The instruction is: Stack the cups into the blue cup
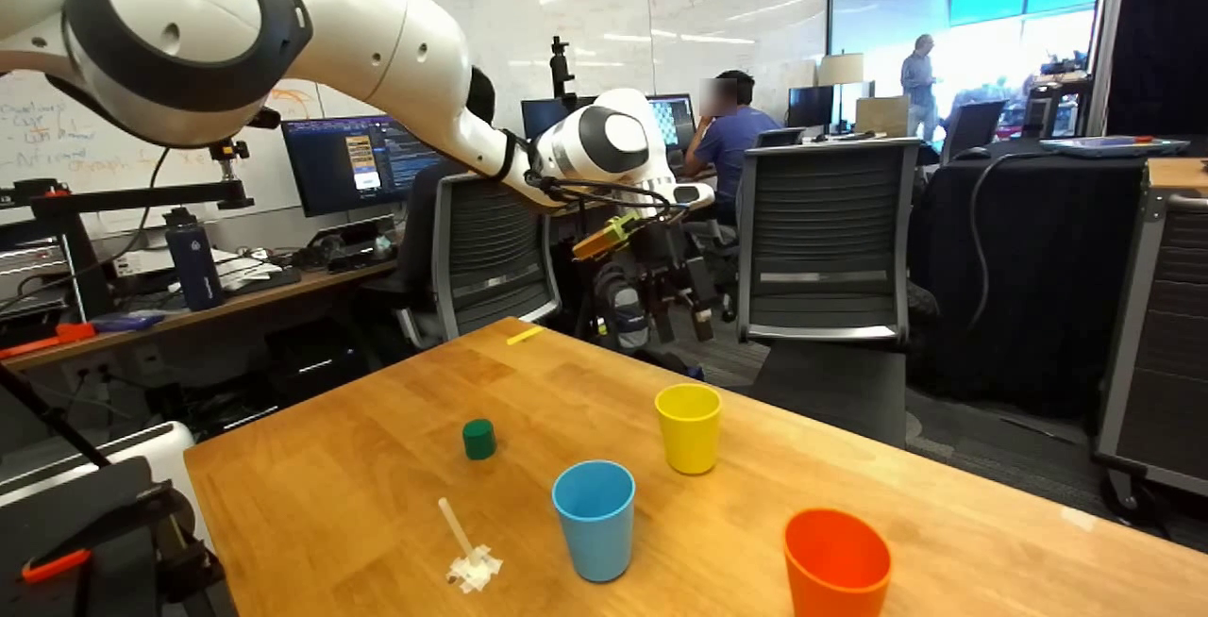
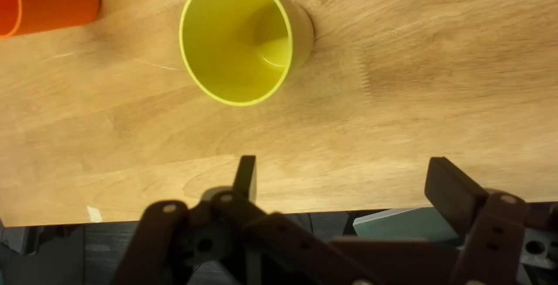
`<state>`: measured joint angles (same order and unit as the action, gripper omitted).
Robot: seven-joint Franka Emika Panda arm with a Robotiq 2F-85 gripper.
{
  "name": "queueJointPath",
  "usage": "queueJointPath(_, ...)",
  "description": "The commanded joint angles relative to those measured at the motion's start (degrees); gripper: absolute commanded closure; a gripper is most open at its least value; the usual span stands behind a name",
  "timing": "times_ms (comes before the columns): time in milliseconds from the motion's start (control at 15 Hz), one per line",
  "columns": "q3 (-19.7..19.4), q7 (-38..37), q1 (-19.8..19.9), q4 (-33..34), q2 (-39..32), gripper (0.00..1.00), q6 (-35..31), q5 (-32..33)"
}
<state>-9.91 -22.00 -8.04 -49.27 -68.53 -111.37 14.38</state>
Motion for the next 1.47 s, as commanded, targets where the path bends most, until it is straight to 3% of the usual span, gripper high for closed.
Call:
queueJointPath(0,-0.4,0.5,-1.3,-13.2,10.1,0.0,-5.2,1.9)
queueJointPath(400,-0.8,1.2,-2.0,-25.3,20.5,0.0,-9.6,3.5)
queueJointPath(800,-1.4,0.3,-1.9,-39.9,28.2,0.0,-18.4,8.2)
queueJointPath(1133,-2.5,-1.2,-2.5,-52.8,33.1,0.0,-26.6,12.6)
queueJointPath(1400,-3.7,-2.6,-2.8,-57.6,33.7,0.0,-31.2,15.5)
